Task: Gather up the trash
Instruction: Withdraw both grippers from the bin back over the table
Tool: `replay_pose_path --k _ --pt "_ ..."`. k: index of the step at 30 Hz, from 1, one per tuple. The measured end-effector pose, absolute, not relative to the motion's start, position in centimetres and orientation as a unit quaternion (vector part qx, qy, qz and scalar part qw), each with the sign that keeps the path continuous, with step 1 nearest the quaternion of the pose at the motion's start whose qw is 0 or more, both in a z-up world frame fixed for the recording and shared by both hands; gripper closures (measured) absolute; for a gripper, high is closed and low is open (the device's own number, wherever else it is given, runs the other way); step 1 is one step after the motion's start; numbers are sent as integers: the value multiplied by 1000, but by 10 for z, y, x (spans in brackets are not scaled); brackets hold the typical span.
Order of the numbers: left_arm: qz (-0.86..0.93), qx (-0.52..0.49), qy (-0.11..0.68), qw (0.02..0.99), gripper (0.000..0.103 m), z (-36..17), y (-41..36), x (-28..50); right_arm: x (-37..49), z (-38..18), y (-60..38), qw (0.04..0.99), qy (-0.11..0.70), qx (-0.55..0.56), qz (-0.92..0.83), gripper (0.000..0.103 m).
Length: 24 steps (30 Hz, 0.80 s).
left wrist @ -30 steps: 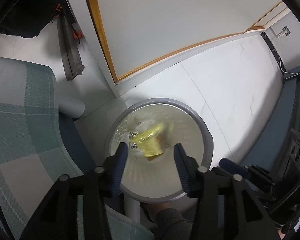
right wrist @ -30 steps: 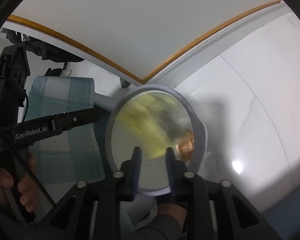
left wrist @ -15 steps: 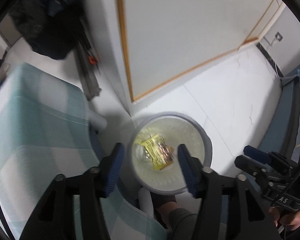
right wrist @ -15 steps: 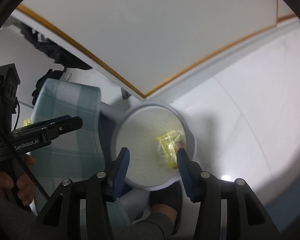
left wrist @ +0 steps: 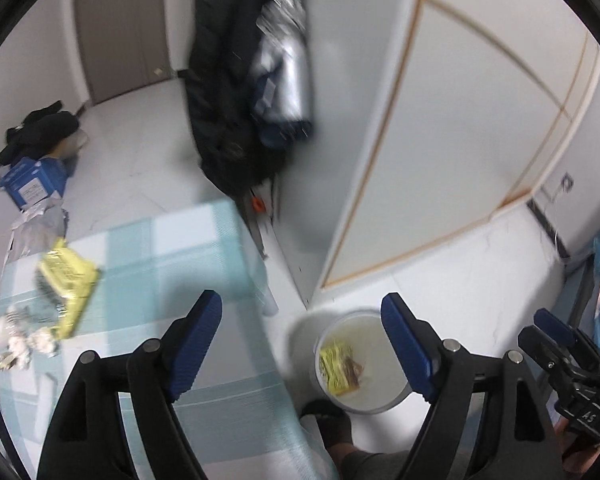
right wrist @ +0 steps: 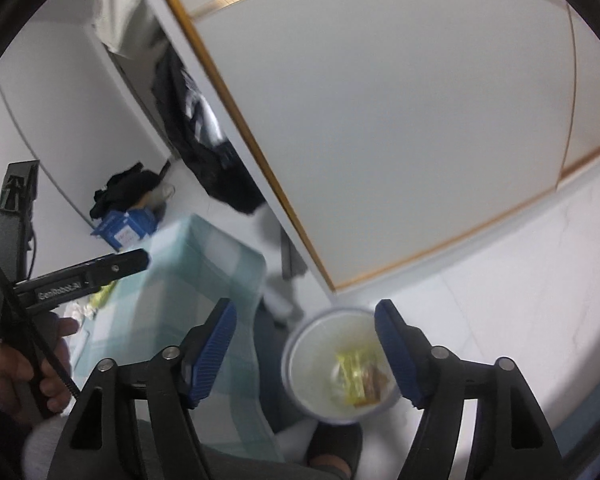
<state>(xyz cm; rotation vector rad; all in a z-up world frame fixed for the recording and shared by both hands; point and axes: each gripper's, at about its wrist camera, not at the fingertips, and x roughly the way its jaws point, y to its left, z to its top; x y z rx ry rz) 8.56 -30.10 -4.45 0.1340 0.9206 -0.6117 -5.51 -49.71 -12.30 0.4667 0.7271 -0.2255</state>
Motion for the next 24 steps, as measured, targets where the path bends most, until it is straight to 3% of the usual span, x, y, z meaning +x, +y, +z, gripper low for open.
replay_pose_path --k 8,13,15,24 --pt "-266 12 376 888 22 5 -242 83 -59 -59 -460 935 286 169 -122 26" --pt "-241 -13 335 911 13 27 -200 80 -61 -19 -431 956 236 128 -120 17" --pt "-229 -22 328 916 9 32 -185 79 -60 0 -415 965 207 109 -119 8" --pt "-175 -54 304 935 3 40 -118 90 -42 41 -345 984 153 86 -38 0"
